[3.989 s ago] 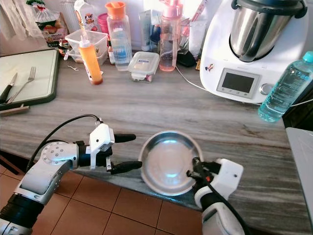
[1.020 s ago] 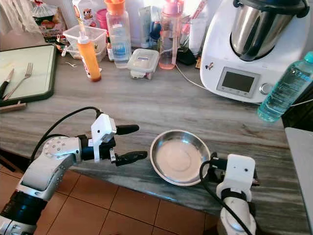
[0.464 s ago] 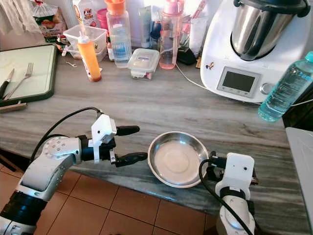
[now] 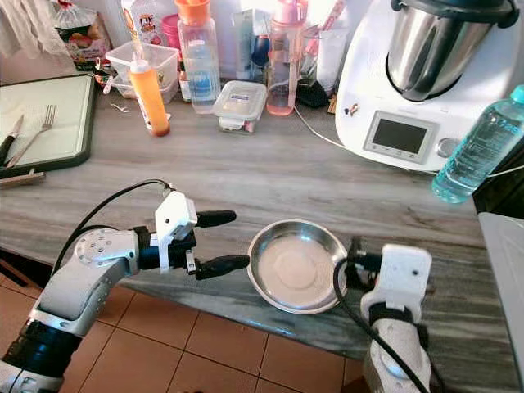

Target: Setting the table

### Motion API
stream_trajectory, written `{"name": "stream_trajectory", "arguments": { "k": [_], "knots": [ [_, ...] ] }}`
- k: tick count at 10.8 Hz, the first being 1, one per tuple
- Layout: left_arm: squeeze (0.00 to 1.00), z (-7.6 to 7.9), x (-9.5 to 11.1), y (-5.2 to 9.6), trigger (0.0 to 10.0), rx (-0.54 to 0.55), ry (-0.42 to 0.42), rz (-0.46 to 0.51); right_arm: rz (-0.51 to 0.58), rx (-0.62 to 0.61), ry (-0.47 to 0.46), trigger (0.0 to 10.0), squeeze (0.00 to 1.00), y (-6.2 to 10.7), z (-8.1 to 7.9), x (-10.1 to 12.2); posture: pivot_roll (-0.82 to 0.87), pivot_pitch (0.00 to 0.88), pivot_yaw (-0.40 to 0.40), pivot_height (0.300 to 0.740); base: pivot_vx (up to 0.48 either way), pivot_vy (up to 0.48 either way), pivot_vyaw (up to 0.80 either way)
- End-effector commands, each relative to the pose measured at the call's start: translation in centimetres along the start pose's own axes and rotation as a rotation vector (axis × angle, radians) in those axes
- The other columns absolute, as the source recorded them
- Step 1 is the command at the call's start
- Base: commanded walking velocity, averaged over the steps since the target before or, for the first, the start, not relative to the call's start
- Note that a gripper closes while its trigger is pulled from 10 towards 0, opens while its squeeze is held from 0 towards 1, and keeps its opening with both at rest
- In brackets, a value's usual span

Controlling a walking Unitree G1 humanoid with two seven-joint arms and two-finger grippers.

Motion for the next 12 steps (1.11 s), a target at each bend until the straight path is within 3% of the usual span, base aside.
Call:
{"name": "stream_trajectory", "arguments": {
  "k": [1, 2, 4, 6, 7, 10, 12],
  "knots": [
    [0.0, 0.2, 0.7, -0.1, 10.0, -0.009, -0.018, 0.015, 0.064, -0.017, 0.053, 10.0, 1.0, 0.3, 0.2, 1.2, 0.09, 0.105, -0.001, 0.74, 0.0, 0.0, 0.0],
    [0.0, 0.1, 0.8, -0.1, 10.0, 0.002, -0.01, 0.024, 0.113, -0.019, 0.113, 10.0, 1.0, 0.3, 0.1, 1.9, 0.09, 0.105, 0.0, 0.74, 0.0, 0.0, 0.0],
    [0.0, -1.0, 1.1, -0.2, 10.0, 0.123, 0.001, 0.08, 0.151, -0.002, 0.098, 10.0, 1.0, 0.5, -0.4, 2.5, 0.09, 0.105, 0.005, 0.74, 0.0, 0.0, 0.0],
    [0.0, -2.2, 1.5, 0.1, 10.0, 0.338, 0.01, 0.19, 0.186, 0.005, 0.068, 10.0, 1.0, 0.7, -0.7, 3.1, 0.09, 0.099, 0.003, 0.74, 0.0, 0.0, 0.0],
    [0.0, -3.0, 1.8, 1.1, 10.0, 0.518, 0.008, 0.276, 0.188, 0.005, 0.061, 10.0, 1.0, 0.7, -0.6, 3.1, 0.09, 0.095, -0.002, 0.74, 0.0, 0.0, 0.0],
    [0.0, -3.2, -1.2, 4.1, 10.0, 0.782, 0.016, 0.221, 0.193, 0.011, 0.049, 10.0, 1.0, 0.9, -0.4, 3.1, 0.1, 0.115, -0.016, 0.74, 0.0, 0.0, 0.0],
    [0.0, -3.0, -2.8, 5.9, 10.0, 0.896, 0.015, 0.166, 0.188, 0.008, 0.041, 10.0, 1.0, 1.1, -0.5, 2.9, 0.13, 0.125, -0.024, 0.74, 0.0, 0.0, 0.0]
  ]
}}
Point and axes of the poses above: a point about 5 cm out from each wrist's last joint towards the gripper, its own y axis pointing back from the gripper into the wrist, its own x axis along the axis of the wrist's last joint, z = x × y, the point moved 3 cm from there along -y, pointing out of the wrist towards the gripper, and after that the axes turned 3 degrees about y, right-handed, at the moved point
